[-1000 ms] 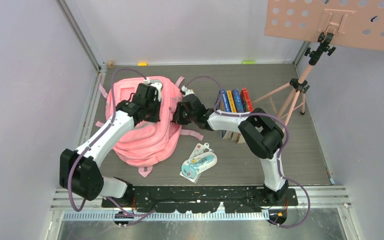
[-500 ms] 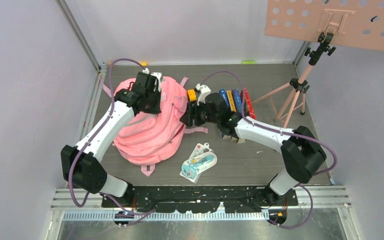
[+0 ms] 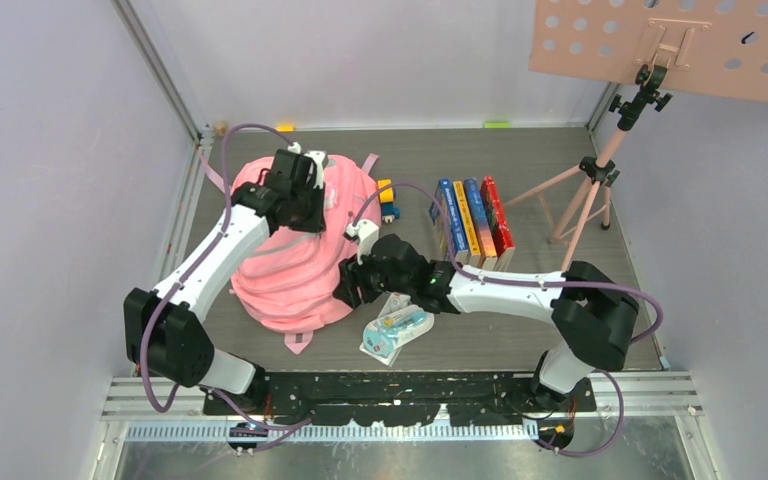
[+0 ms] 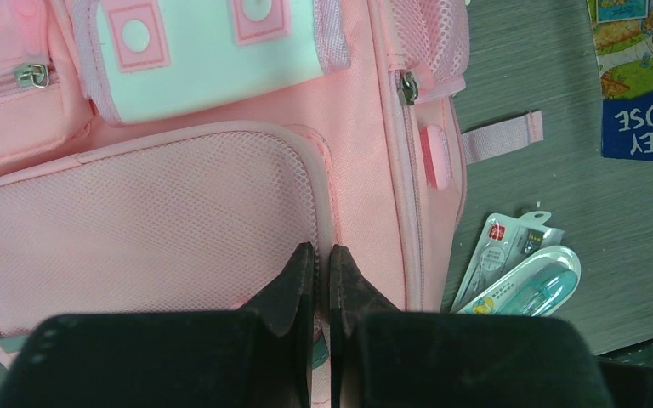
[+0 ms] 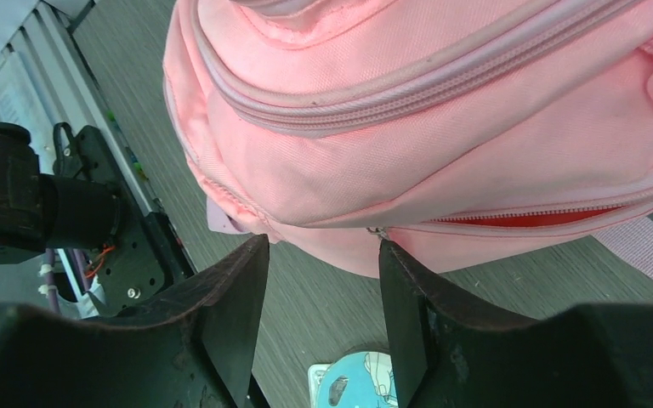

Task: Pack the student bag
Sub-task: Unzip the student bag at the center of the board.

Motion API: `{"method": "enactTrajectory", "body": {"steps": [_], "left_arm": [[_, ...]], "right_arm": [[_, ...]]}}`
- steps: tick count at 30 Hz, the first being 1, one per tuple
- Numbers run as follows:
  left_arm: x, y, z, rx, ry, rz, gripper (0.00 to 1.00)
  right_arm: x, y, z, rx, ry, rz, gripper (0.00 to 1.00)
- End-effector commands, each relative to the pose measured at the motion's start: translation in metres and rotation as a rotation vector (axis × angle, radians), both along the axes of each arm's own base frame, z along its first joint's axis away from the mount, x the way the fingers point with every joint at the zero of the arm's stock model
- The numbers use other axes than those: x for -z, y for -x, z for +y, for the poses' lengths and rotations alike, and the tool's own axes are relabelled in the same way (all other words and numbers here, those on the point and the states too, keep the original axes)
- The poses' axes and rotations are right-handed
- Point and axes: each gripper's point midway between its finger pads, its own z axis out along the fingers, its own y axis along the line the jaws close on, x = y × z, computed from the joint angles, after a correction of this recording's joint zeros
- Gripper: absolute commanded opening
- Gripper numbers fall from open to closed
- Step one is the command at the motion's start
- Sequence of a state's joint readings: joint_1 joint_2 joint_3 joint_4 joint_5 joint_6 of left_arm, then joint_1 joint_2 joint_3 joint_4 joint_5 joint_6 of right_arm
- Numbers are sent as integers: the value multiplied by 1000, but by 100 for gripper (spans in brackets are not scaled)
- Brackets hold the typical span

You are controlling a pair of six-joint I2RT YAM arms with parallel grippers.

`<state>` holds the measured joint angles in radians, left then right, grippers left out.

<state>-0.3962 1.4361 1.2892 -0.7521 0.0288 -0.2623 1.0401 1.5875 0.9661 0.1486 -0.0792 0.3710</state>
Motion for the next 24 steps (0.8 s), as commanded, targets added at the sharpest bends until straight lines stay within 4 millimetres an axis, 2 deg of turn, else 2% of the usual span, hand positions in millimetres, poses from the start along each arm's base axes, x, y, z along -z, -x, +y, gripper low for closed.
{"method": "enactTrajectory", "body": {"steps": [1,7,13,24], "left_arm": [[-37,-11,-14,34,96,-133,0],[-37,-10,-10,30,82,-145,0],[-34,-9,-8,30,68,-141,0],[-36,-9,-7,31,64,-147,0]], "right_arm": [[-1,-11,1,58,-4,-45,56],[22,-13,-11,99,48,-33,55],[39,-14,-9,107,67,-10,50],[46,-13,-1,92,63,10,41]]}}
